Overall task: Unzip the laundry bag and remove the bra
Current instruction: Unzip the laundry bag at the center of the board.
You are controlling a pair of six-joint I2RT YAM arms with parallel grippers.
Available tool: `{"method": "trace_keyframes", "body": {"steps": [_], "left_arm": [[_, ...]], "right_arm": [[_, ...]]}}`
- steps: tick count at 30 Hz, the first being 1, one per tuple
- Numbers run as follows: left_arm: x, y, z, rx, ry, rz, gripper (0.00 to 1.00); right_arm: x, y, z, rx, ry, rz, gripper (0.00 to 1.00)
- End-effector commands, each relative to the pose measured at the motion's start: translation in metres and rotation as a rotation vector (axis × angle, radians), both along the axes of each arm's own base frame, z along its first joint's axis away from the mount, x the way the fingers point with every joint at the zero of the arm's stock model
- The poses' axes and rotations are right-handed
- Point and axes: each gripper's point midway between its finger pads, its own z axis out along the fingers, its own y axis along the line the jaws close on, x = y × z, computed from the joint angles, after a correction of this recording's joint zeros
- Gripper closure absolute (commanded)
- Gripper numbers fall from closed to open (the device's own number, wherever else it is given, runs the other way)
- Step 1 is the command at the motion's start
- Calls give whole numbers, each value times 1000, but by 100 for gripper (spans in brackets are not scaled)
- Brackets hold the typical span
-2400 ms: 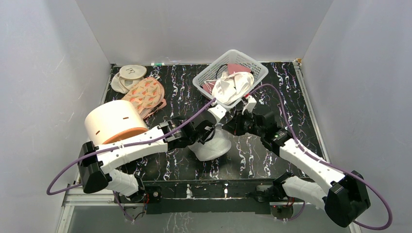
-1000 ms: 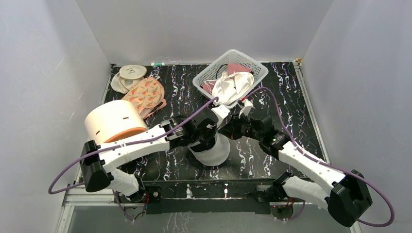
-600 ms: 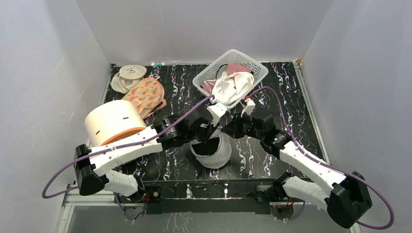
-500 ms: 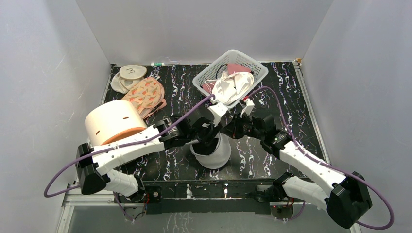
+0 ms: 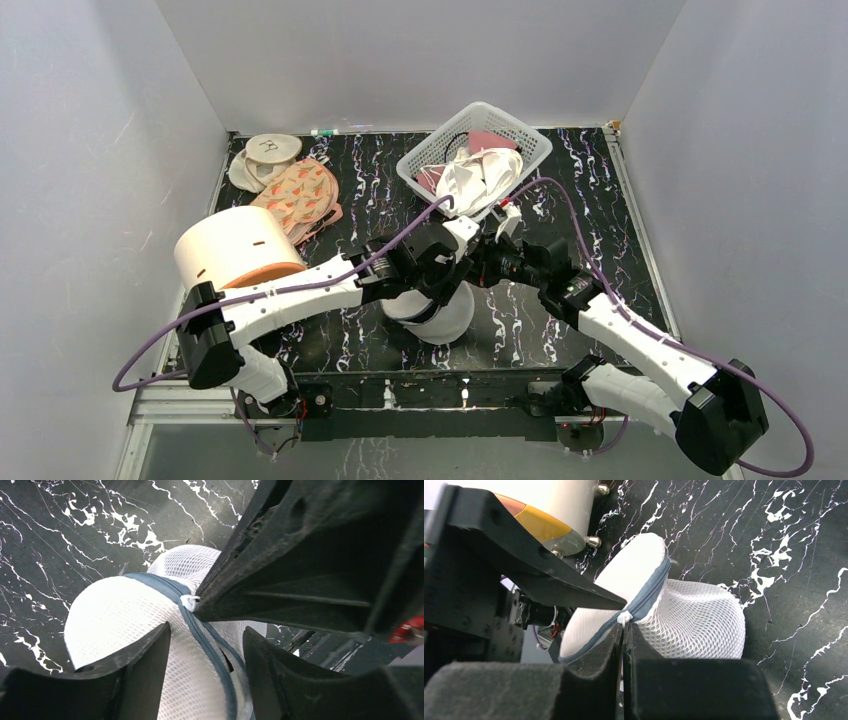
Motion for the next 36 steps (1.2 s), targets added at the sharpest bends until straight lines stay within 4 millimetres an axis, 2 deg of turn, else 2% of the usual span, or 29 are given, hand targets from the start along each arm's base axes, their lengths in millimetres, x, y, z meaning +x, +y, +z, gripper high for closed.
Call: {"method": "trace_keyframes", "body": {"steps": [1,7,13,19,22,28,36], "left_arm": [[4,7,4,26,-7,37,51],[8,25,9,88,-49,57,84],[15,44,21,137,-120,74,100],[18,55,34,154,-176,69,100],[12,56,51,97,-202,9,100],[-11,49,74,-29,-255,-195,100],[-18,45,86,-118,-296,-239,100]], "right_arm": [[5,3,41,75,-107,-1,100],[6,-4,36,56,-108,-37,100],[14,-17,33,-3,-120,-117,100],[18,-28,22,-54,-117,-166,100],[22,-31,14,-81,-110,-187,100],[25,-29,4,-97,-98,-179,100],[25,-18,5,-66,-94,-133,100]]}}
